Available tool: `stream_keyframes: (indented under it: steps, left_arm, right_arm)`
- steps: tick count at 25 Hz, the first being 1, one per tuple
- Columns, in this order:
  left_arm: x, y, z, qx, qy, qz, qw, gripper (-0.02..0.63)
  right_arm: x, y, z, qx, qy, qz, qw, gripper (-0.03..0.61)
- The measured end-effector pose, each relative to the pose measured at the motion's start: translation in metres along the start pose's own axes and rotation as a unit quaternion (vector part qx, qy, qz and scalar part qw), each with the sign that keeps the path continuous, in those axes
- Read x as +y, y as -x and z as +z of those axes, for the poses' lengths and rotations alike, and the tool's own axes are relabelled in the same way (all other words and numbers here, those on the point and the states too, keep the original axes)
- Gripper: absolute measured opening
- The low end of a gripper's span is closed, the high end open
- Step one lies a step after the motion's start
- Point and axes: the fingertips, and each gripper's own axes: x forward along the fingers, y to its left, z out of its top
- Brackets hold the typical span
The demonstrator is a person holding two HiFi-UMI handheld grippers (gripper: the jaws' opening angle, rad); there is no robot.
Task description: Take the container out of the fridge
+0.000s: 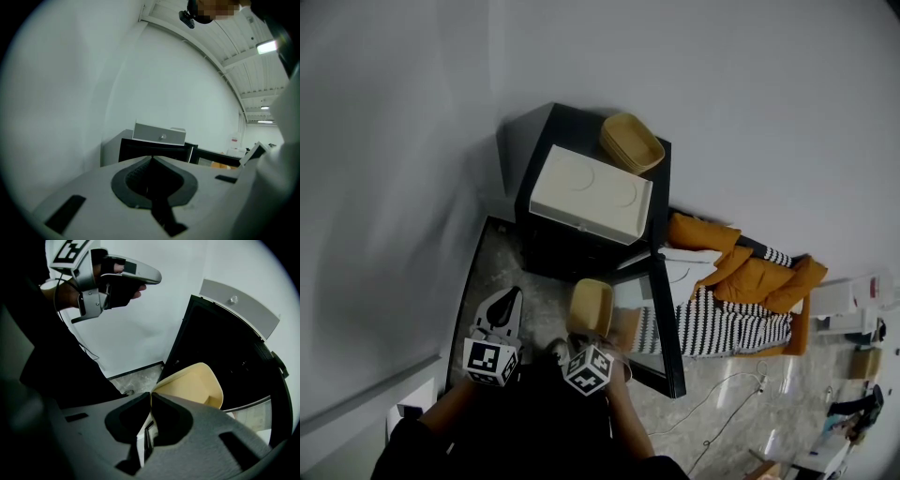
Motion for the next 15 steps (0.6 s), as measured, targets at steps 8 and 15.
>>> stream_keyframes:
  steps: [8,15]
  left_arm:
    - [-0.003,0.001,-0.007,0.004,-0.001,-0.010,0.9999,0.005]
    - [-0.005,0.000,-0.007,0.002,0.000,-0.014,0.9999,0.005]
  right_arm:
    - [0.000,0.030,0.009,-0.014,0.000,-0.011,1.000,0.011]
    - [-0.003,0.043,0.016,-0.020,0.003,-0.020,1.000,0.011]
